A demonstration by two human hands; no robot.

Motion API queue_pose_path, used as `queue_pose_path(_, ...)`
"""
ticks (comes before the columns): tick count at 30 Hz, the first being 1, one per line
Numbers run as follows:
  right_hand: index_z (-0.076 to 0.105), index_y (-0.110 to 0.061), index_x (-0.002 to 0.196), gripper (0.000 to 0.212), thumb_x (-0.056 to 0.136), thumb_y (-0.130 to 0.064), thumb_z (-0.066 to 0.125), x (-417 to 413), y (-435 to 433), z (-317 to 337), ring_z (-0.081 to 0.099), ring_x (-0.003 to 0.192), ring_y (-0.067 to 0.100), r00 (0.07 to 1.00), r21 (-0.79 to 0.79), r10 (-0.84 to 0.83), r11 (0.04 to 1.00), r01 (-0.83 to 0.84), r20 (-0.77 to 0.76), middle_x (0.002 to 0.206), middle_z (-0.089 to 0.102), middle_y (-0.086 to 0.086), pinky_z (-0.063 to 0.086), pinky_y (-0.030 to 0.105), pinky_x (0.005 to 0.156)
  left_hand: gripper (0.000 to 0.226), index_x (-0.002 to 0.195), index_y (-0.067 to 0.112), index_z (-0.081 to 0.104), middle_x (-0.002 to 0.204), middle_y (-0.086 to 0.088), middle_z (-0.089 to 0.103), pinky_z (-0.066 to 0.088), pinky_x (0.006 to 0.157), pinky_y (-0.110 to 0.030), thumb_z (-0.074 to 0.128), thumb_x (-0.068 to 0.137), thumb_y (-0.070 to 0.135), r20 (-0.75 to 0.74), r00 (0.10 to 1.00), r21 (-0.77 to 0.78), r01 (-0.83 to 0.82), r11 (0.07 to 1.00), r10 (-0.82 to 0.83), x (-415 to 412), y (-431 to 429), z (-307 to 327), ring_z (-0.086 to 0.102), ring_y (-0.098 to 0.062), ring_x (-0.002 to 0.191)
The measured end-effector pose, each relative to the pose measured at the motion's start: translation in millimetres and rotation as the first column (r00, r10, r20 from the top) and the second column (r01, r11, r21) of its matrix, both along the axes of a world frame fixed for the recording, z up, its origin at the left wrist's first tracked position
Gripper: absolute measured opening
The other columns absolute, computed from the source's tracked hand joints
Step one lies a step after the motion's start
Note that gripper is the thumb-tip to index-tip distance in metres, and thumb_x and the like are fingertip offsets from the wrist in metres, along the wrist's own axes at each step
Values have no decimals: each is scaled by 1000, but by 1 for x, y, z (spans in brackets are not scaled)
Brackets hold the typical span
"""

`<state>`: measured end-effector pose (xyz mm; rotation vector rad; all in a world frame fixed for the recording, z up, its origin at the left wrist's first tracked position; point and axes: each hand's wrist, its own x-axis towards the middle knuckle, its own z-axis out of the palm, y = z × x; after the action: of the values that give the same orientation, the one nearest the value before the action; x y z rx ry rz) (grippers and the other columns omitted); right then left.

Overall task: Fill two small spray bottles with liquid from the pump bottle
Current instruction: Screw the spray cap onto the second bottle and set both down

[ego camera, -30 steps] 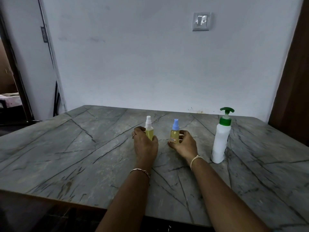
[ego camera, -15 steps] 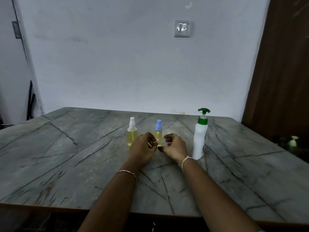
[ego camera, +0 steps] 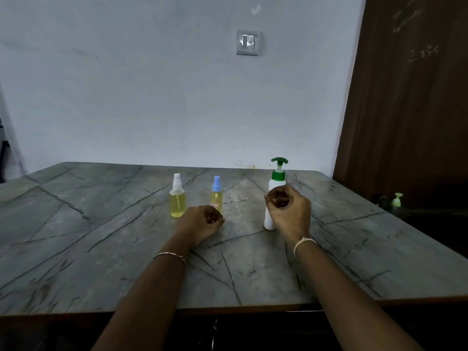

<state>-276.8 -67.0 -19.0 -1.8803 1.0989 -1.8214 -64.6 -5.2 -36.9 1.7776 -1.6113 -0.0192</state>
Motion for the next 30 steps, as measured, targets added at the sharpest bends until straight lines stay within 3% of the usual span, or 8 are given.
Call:
queue_pose_path(3,46,-22,85,45,64,-26,85,-11,-5,-2,51,72,8,994,-46,-106,993,105,-30,83,52,-9,47,29,61,21,97,26,71,90,10,70,41,65,-15,67,82,41,-11,1000,8,6,1000,-6,0,0,-1,61,-4,80)
queue_pose_path(6,37,-15,107,77,54,-32,92,-16,-18,-6,43,97,15,992,80,-113,990,117,-53,107,39,-1,42,30,81,20,96,27,71,91,9,71,43,67,-16,67,82,41,-17,1000,13,6,1000,-6,1,-1,-1,62,-3,80)
queue_pose_path(9,28,-16,129,101,52,-22,93,-20,-35,-13,39,120,19,995,315,99,944,-95,1,126,35,2,39,34,100,22,97,26,71,91,9,71,39,62,-10,68,82,40,-17,1000,6,12,1000,-12,0,-1,-2,61,-1,78)
queue_pose_path(14,16,-26,144,110,62,3,84,-25,-43,-25,36,129,20,888,508,400,729,-458,227,150,25,9,42,36,99,23,99,25,71,92,8,71,41,63,-12,68,82,40,-25,1000,14,15,1000,-15,0,-1,-2,62,-2,79)
queue_pose_path(16,20,-23,144,104,65,9,80,-25,-43,-26,40,128,24,872,503,418,714,-488,252,149,31,11,46,36,96,24,100,24,71,92,8,71,43,65,-14,68,82,40,-26,1000,16,15,1000,-15,1,-1,-2,62,-3,79)
queue_pose_path(21,36,-10,134,84,65,8,81,-19,-43,-27,53,108,19,900,452,397,780,-433,179,131,51,11,49,16,71,18,98,23,71,94,5,72,52,75,-23,67,84,34,-28,999,-27,-24,999,23,2,-4,-3,64,-6,81)
queue_pose_path(26,46,-12,122,85,51,-7,92,-9,-49,-26,59,108,24,941,478,326,815,-328,90,117,59,7,52,38,90,18,100,20,71,96,2,72,54,79,-26,67,85,28,-21,1000,-49,-9,999,8,2,-5,-4,64,-7,83)
queue_pose_path(30,46,-20,106,94,28,-43,93,1,-51,-23,60,101,23,979,480,193,866,-142,-59,110,60,3,53,46,87,18,101,20,71,97,2,72,52,78,-24,67,85,29,-26,999,-41,-22,999,21,4,-7,-4,64,-7,84)
